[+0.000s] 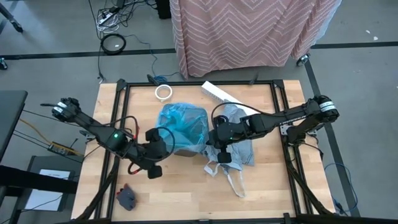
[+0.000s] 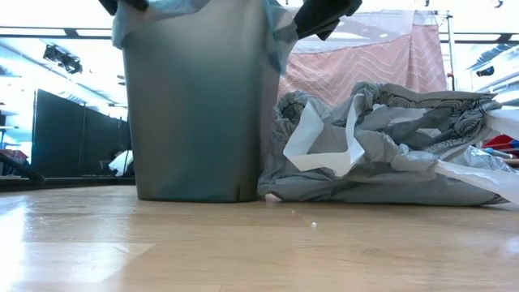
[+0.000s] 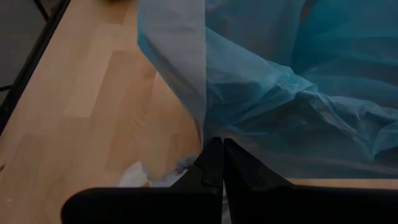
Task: Place trash/remove bag and relplace
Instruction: Insert a new trash bag into the trash bin
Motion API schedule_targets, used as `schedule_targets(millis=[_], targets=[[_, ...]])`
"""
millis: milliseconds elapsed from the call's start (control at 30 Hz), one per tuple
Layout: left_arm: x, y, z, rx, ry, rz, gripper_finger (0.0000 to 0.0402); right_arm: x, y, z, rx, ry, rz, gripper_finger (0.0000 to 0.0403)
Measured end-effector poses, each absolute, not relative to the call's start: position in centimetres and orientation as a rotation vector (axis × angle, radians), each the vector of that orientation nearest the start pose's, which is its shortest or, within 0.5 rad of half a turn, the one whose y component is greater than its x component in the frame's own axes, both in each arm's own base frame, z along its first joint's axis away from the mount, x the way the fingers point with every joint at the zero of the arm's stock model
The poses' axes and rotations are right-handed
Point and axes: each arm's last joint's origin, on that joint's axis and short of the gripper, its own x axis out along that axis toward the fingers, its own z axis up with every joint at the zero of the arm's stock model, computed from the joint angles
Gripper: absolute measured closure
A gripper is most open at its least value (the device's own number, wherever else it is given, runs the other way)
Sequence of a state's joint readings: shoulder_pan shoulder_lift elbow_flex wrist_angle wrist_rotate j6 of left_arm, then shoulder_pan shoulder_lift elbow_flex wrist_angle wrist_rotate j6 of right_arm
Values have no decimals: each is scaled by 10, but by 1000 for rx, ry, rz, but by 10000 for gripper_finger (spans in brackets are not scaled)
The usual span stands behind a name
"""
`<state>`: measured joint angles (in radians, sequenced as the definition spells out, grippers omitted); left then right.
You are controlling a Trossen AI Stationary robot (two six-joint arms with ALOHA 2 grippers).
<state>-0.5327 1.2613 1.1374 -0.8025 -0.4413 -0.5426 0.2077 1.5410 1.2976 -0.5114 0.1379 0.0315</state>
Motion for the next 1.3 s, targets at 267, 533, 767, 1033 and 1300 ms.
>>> schedule_targets(millis=[267,533,767,1033,1300], targets=[[222,-117,308,-20,840,126,401,329,63,301,-127,744,60,403],[227,-123,286,72,983,146,401,329,55,300,-123,754,40,403],[229,-123,283,94,981,178,401,334,57,285,-118,788,65,403],[228,-123,279,110,977,198,401,333,56,280,-124,805,57,403],[227,-122,278,131,972,220,401,332,57,280,-136,811,38,403]])
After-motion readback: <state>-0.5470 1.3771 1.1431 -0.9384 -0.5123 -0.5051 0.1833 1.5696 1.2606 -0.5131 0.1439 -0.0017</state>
